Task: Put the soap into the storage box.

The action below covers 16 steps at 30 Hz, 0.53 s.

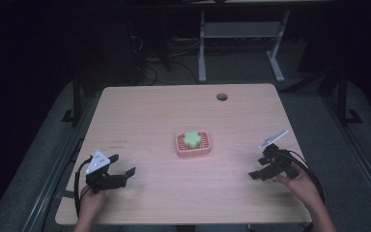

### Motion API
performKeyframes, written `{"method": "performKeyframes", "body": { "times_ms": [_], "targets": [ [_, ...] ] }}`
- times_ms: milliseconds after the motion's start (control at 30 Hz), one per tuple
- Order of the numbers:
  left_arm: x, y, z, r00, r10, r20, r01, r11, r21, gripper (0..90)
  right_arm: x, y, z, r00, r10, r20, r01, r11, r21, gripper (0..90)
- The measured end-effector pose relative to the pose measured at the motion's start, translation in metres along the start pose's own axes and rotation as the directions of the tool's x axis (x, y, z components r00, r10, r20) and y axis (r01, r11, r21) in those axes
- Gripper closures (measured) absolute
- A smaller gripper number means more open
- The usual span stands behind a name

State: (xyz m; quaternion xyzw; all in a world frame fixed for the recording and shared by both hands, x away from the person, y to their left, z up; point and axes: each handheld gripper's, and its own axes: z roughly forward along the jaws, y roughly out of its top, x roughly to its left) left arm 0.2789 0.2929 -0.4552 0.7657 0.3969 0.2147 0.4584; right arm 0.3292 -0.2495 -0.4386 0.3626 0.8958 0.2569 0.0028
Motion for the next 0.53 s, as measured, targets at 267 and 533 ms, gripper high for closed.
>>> {"method": "performKeyframes", "body": {
  "times_ms": [267, 533],
  "targets": [
    [0.0, 0.0, 0.001, 1.0, 0.002, -0.001, -0.002, 1.0, 0.005, 14.1, 0.006, -0.017, 0.0, 1.0, 0.008, 0.003, -0.007, 0.9998, -0.016, 24.1],
    [0.0, 0.0, 0.001, 1.0, 0.003, -0.002, -0.003, 1.0, 0.008, 14.1, 0.018, -0.025, -0.005, 0.9995, 0.008, 0.032, -0.006, 0.9991, -0.043, 24.0]
  ]
}}
